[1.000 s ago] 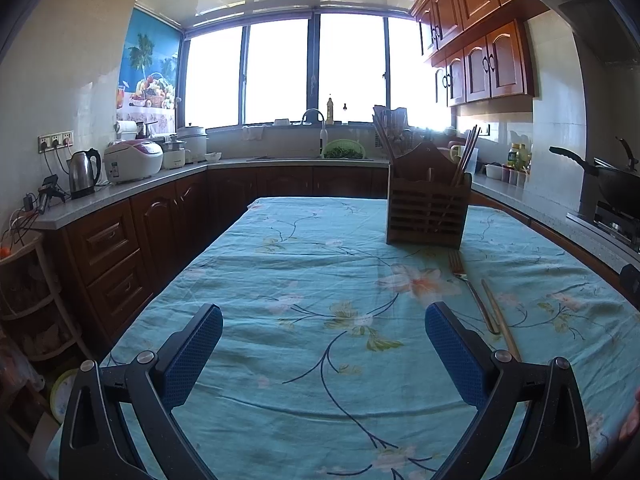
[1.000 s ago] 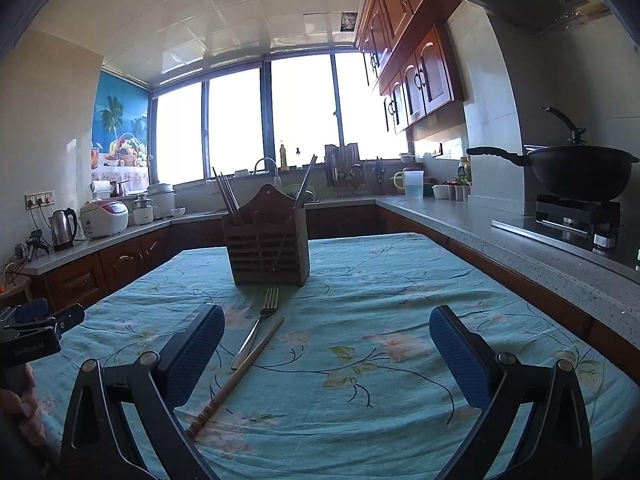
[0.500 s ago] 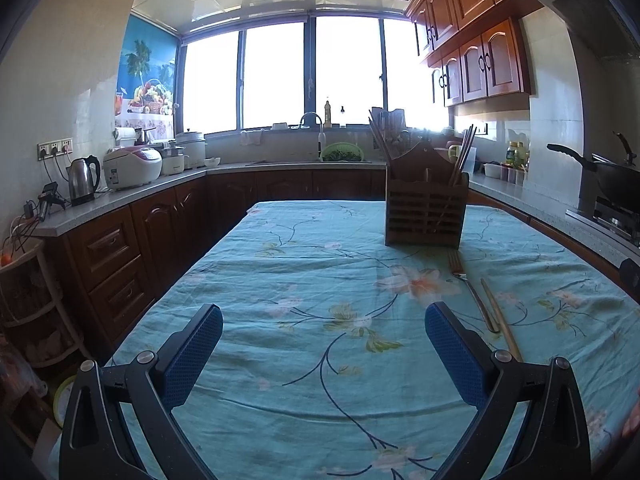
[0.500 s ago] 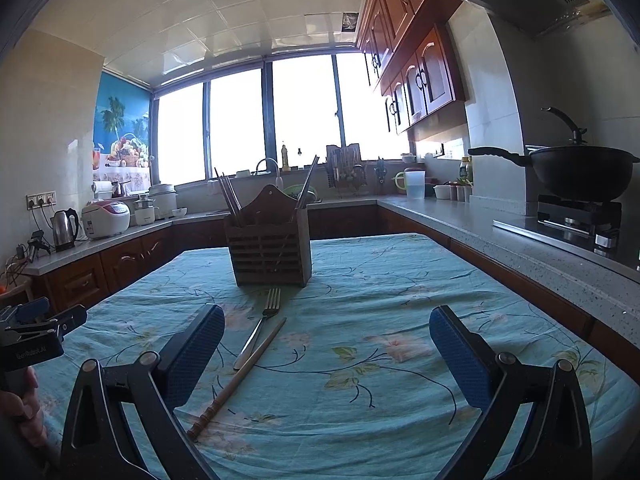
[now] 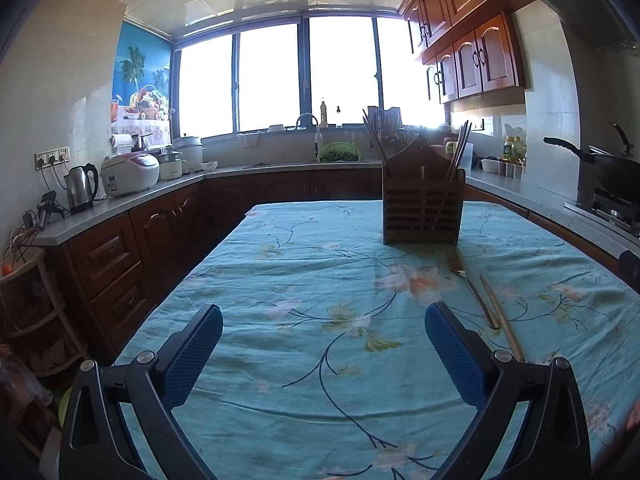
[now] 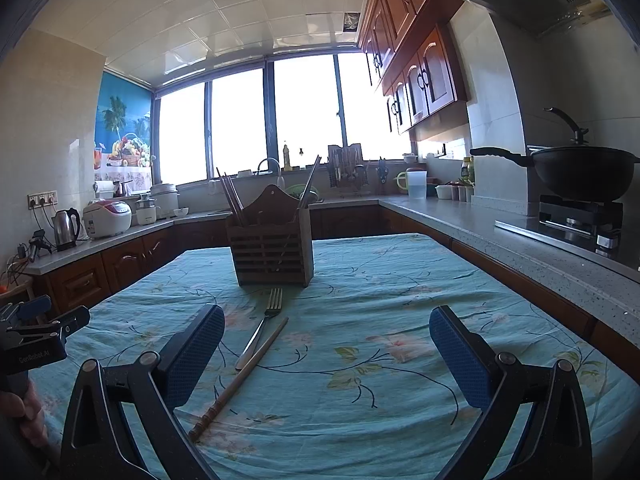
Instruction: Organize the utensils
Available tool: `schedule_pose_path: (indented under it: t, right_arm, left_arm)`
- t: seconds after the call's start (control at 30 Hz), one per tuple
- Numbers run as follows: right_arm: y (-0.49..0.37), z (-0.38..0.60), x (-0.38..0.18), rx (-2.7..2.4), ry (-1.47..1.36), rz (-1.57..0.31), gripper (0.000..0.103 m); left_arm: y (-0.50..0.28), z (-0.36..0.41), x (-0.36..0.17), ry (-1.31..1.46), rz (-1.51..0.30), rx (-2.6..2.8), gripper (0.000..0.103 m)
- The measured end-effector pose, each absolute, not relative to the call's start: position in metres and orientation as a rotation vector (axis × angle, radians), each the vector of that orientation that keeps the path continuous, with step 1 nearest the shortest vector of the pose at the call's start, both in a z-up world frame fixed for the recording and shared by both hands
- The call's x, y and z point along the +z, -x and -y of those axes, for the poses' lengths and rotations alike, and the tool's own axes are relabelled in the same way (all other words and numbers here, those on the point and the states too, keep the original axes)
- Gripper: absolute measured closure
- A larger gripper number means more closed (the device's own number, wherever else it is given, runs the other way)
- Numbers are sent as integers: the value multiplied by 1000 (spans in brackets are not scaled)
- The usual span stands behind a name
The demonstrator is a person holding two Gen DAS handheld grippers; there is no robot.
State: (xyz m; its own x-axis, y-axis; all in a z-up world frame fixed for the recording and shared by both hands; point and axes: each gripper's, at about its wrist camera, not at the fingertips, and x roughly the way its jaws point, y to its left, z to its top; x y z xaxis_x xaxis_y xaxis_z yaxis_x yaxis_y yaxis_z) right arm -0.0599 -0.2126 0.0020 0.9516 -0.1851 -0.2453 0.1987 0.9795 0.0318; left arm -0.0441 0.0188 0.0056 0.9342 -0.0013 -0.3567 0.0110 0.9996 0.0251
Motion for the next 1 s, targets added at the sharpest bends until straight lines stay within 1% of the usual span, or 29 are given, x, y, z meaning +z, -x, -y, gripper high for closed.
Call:
schedule_pose_path:
  t: [1.0]
  right_arm:
    - [56, 206, 4, -190, -55, -241, 0]
  left_arm:
    - [44, -16, 6, -31, -367, 2, 1]
